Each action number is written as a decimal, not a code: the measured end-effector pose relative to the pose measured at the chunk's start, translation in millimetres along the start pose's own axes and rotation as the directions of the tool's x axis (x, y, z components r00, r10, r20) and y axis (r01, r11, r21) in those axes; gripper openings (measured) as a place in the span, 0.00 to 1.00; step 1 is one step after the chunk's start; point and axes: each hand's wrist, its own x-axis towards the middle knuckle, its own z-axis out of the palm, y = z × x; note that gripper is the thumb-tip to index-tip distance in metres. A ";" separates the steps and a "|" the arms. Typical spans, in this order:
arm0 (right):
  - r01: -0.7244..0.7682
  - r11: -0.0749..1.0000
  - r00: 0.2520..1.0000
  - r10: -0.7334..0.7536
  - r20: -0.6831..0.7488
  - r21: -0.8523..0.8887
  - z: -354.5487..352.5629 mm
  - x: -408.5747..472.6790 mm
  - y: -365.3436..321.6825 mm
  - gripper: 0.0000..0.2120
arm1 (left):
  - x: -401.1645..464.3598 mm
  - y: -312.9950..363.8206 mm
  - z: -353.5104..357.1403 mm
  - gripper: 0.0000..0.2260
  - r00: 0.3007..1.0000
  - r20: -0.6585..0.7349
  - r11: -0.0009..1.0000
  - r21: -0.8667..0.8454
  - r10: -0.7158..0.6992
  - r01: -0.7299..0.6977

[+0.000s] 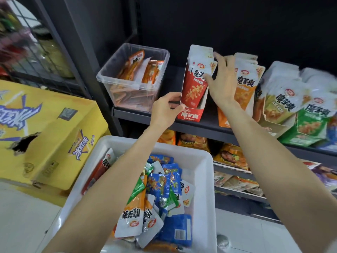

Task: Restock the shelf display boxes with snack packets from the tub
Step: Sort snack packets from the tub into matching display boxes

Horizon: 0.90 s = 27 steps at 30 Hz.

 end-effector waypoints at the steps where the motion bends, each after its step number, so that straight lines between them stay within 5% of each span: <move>1: -0.012 0.999 1.000 0.013 -0.017 0.035 0.1 -2.1 0.7 0.28 | -0.4 -0.7 0.9 0.18 1.000 -0.008 1.000 -0.004 -0.002 0.002; 9: 0.054 0.934 0.992 -0.009 -0.128 0.354 -26.4 -97.3 -25.0 0.17 | -52.1 -4.0 -11.2 0.10 0.969 -0.228 0.984 -0.129 0.093 -0.125; 12: 0.029 0.898 0.993 -0.078 0.093 0.438 -36.2 -156.6 -38.9 0.11 | -90.7 -23.3 -44.4 0.09 0.980 -0.114 0.984 -0.042 0.165 -0.171; 15: -0.017 0.915 0.870 -0.186 0.457 0.404 -30.0 -208.2 -48.7 0.07 | -129.2 -48.3 -78.1 0.10 0.983 0.179 0.995 0.086 0.025 -0.041; 18: -0.056 0.937 0.704 -0.208 0.679 0.346 -16.7 -244.9 -55.7 0.07 | -163.7 -70.0 -94.4 0.16 0.948 0.310 0.939 0.341 -0.065 -0.048; 22: 0.167 0.916 0.627 -0.384 0.678 0.364 4.8 -265.7 -68.3 0.14 | -192.8 -93.4 -96.5 0.22 0.908 0.408 0.841 0.521 -0.092 -0.149; 25: 0.491 0.771 0.441 -0.621 0.647 0.406 19.4 -268.8 -76.9 0.17 | -199.3 -104.0 -98.9 0.20 0.895 0.433 0.811 0.560 -0.110 -0.172; 27: 0.621 0.672 0.403 -0.716 0.570 0.404 25.2 -265.9 -76.2 0.14 | -201.0 -108.4 -100.1 0.18 0.895 0.437 0.825 0.537 -0.096 -0.173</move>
